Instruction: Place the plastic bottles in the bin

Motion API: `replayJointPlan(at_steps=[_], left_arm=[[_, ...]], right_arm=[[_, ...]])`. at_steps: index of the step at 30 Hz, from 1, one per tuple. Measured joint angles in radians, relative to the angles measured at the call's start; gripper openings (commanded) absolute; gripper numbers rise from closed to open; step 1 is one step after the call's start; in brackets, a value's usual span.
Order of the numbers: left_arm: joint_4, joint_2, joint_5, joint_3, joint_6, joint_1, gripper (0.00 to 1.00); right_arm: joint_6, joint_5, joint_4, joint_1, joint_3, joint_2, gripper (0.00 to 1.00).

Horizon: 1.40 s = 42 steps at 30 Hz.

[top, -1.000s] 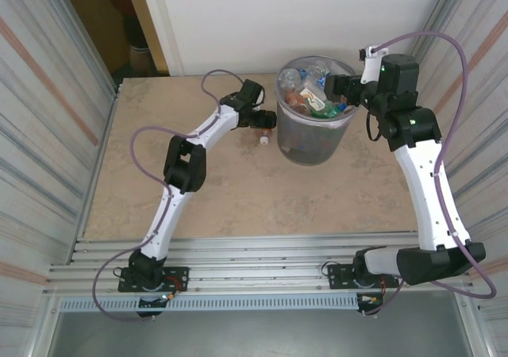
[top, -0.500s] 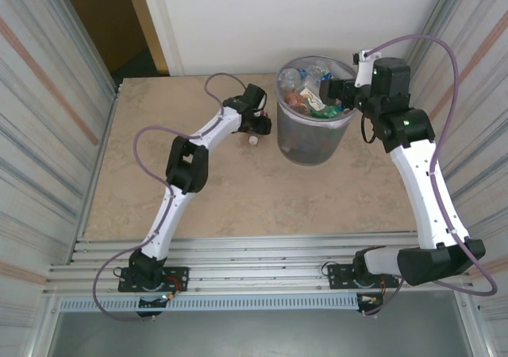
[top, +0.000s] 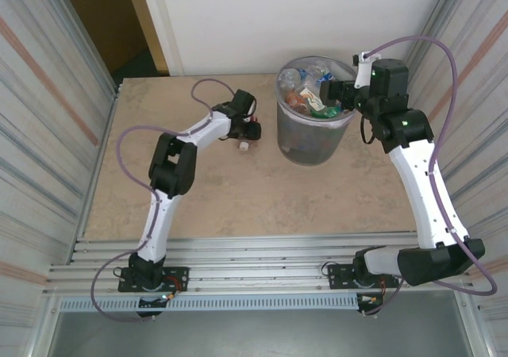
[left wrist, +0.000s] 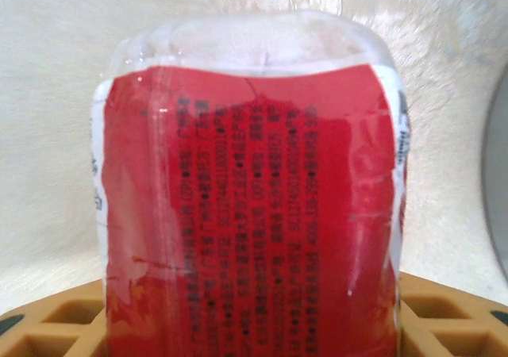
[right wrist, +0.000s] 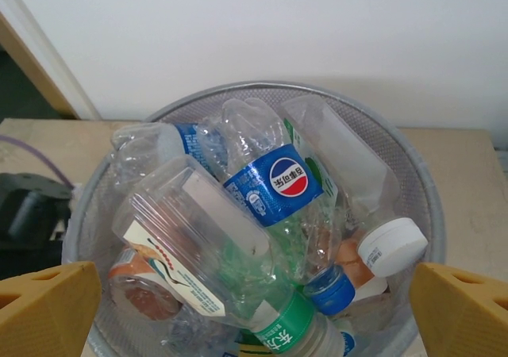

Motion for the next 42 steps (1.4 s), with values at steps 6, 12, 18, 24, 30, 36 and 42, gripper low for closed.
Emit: replayJointPlan(at_steps=[6, 12, 18, 24, 30, 36, 42], left_arm=[[0.134, -0.261, 0.0, -0.198, 0.016, 0.011, 0.44], [0.259, -0.478, 0.026, -0.361, 0.045, 0.01, 0.44], [0.319, -0.616, 0.063, -0.456, 0.06, 0.007, 0.44], [0.36, -0.706, 0.098, -0.493, 0.071, -0.022, 0.44], [0.383, -0.763, 0.141, -0.513, 0.071, -0.037, 0.44], [0.398, -0.77, 0.163, -0.515, 0.071, -0.044, 0.44], [0.404, -0.77, 0.191, -0.515, 0.07, -0.063, 0.44]], right_arm=[[0.028, 0.018, -0.012, 0.0, -0.002, -0.005, 0.98], [0.031, 0.037, -0.041, 0.003, -0.002, -0.001, 0.98], [-0.026, 0.141, -0.076, 0.112, 0.008, 0.06, 0.98], [-0.092, 0.265, -0.102, 0.19, 0.062, 0.2, 0.98], [-0.116, 0.309, -0.105, 0.171, 0.12, 0.274, 0.98], [-0.124, 0.295, -0.101, 0.128, 0.174, 0.328, 0.98], [-0.124, 0.269, -0.103, 0.109, 0.206, 0.377, 0.98]])
